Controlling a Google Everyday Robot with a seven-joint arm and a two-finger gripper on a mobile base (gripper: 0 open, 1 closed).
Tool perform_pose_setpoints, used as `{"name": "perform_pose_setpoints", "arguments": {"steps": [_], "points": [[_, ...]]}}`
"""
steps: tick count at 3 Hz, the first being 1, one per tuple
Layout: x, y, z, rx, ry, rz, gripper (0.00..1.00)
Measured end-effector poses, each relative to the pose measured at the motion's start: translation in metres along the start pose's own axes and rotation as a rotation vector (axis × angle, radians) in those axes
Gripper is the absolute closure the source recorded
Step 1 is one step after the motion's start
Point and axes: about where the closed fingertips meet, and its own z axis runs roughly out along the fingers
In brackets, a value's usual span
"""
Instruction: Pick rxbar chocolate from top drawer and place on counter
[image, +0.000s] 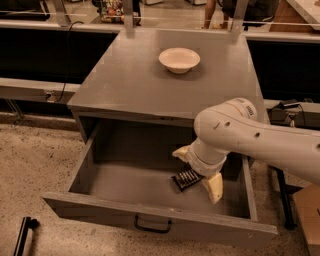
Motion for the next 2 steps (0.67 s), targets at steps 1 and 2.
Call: {"name": "perform_pose_setpoints", "arguments": {"steps": [1, 2], "points": [[0.002, 0.000, 0.023, -0.051, -0.013, -0.026, 0.00], [0.001, -0.001, 0.049, -0.115, -0.025, -0.042, 0.00]]}}
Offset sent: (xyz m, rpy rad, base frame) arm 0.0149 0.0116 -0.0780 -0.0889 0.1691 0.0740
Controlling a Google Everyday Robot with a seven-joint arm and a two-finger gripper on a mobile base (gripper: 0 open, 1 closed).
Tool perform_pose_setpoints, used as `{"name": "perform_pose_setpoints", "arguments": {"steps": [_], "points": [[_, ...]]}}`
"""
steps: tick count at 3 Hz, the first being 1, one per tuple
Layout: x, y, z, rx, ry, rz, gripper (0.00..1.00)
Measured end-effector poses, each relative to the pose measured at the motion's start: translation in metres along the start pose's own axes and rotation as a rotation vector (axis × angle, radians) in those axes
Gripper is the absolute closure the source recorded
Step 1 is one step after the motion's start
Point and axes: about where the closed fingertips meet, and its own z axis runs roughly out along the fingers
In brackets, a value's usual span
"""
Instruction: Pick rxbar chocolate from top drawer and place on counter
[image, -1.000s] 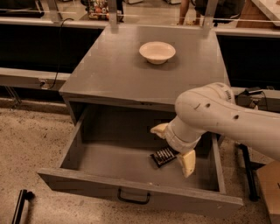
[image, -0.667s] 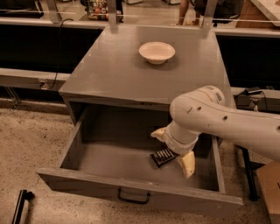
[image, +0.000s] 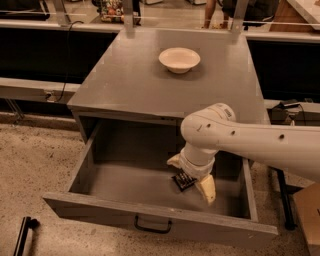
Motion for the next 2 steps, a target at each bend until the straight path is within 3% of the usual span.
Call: {"name": "perform_pose_setpoints", "arguments": {"steps": [1, 2], "points": [[0.011, 0.002, 0.021, -0.053, 0.006, 0.032, 0.00], [0.030, 0.007, 0.037, -0.104, 0.010, 0.117, 0.17]]}}
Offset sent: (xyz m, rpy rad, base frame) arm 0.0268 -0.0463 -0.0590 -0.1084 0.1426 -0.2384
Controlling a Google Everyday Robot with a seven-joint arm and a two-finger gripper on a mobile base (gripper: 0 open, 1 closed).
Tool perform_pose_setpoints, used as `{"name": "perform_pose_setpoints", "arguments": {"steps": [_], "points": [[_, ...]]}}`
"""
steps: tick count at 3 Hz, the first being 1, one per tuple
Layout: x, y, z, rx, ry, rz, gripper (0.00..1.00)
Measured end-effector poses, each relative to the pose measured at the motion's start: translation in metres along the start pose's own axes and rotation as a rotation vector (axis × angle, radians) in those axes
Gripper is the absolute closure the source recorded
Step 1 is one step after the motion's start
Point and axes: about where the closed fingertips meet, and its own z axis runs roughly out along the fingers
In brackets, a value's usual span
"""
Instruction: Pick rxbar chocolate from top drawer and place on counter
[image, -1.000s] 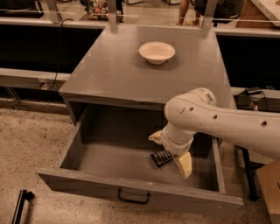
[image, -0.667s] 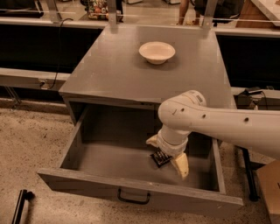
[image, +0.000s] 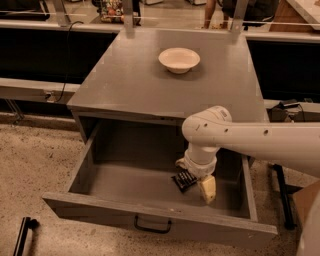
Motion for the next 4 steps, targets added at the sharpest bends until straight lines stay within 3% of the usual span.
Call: {"name": "perform_pose_setpoints", "arguments": {"steps": [1, 3, 4], "points": [[0.008, 0.001, 0.005, -0.013, -0.014, 0.047, 0.42], [0.008, 0.001, -0.012, -0.013, -0.014, 0.047, 0.87], [0.008, 0.001, -0.017, -0.013, -0.014, 0.047, 1.00]]}}
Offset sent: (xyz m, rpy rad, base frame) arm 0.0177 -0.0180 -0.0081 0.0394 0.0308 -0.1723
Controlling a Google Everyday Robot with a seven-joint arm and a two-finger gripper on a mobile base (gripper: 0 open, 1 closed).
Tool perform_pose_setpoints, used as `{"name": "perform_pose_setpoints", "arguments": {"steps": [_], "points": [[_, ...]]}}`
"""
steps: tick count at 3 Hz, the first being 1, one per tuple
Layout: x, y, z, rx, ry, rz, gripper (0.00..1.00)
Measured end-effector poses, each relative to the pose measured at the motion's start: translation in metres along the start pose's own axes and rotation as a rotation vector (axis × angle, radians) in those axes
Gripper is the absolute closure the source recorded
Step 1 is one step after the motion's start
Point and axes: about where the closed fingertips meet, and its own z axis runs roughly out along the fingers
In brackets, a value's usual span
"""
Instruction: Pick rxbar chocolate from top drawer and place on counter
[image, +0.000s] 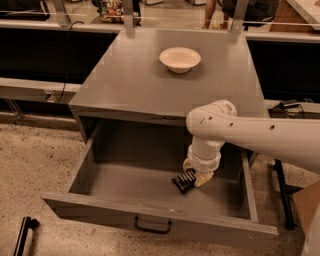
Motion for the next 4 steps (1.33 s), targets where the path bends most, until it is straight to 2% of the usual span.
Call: {"name": "perform_pose_setpoints", "arguments": {"steps": [1, 2, 3, 4], "points": [[-0.009, -0.002, -0.034, 0.123, -0.077, -0.005, 1.00], [-0.020, 0.005, -0.110, 0.303, -0.171, -0.019, 1.00], [-0.029, 0.013, -0.187, 0.434, -0.250, -0.021, 1.00], [-0.025, 0.009, -0.243, 0.480, -0.234, -0.007, 1.00]]}}
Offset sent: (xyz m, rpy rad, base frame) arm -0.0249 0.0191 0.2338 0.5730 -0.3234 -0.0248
